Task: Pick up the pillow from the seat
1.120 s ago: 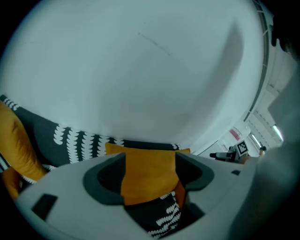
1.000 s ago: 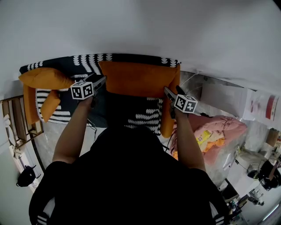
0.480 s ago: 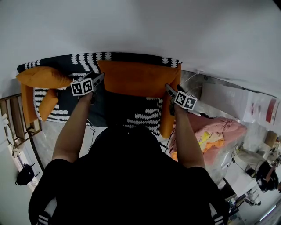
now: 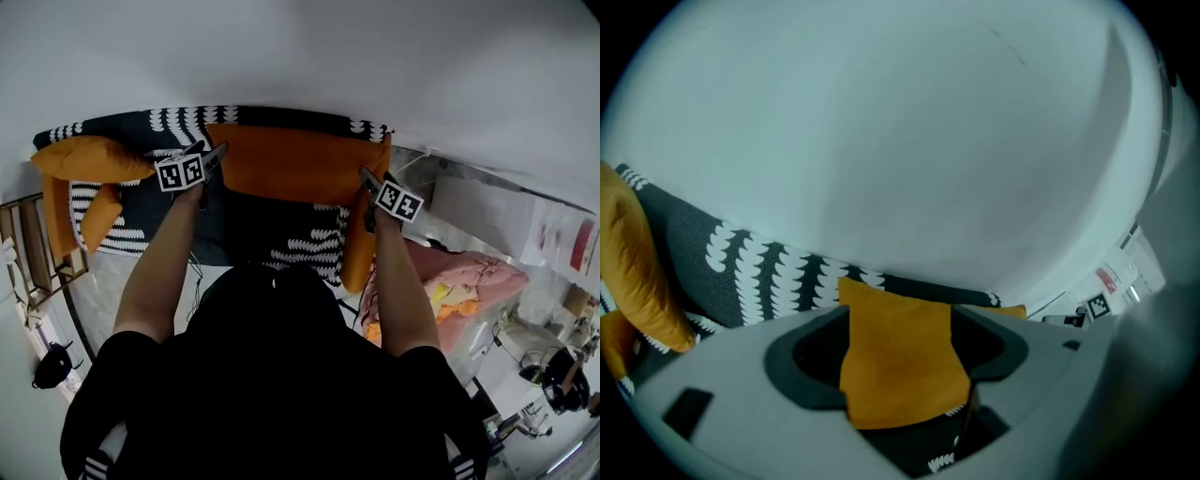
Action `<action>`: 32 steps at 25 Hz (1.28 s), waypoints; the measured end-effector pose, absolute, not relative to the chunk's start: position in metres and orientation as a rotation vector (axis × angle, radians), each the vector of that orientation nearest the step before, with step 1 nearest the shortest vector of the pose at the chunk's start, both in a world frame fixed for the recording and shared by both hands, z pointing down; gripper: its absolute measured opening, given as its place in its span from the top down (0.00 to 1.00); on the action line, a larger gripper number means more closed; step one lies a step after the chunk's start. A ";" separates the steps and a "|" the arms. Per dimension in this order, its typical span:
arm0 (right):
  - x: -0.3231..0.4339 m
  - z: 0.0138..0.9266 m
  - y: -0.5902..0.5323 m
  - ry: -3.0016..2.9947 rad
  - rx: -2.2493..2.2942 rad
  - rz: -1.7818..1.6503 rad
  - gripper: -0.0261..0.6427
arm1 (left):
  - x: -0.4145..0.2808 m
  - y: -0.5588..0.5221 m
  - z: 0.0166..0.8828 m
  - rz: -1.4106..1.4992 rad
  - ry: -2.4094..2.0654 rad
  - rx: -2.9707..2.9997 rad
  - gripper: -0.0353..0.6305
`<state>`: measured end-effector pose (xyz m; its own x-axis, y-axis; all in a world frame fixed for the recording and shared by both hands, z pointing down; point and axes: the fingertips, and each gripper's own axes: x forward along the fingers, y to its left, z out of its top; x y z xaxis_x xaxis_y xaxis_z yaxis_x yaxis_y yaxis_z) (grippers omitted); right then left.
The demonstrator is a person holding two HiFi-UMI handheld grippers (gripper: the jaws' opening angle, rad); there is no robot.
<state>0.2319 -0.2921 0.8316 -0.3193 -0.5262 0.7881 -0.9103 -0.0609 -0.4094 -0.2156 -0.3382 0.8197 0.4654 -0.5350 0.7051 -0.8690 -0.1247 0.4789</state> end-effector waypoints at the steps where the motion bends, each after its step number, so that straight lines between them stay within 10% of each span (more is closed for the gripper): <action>1: 0.233 0.836 -0.294 -1.822 1.534 1.348 0.37 | -0.216 -0.341 0.823 0.453 -1.202 1.786 0.44; 32: 0.257 0.888 -0.359 -1.822 1.672 1.489 0.36 | -0.219 -0.388 0.887 0.349 -1.295 1.656 0.41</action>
<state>0.2569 -0.3587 0.8883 -0.3080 -0.5893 0.7469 -0.8493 -0.1836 -0.4950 -0.2192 -0.3882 0.8866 0.3933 -0.5843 0.7099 -0.8620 0.0343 0.5057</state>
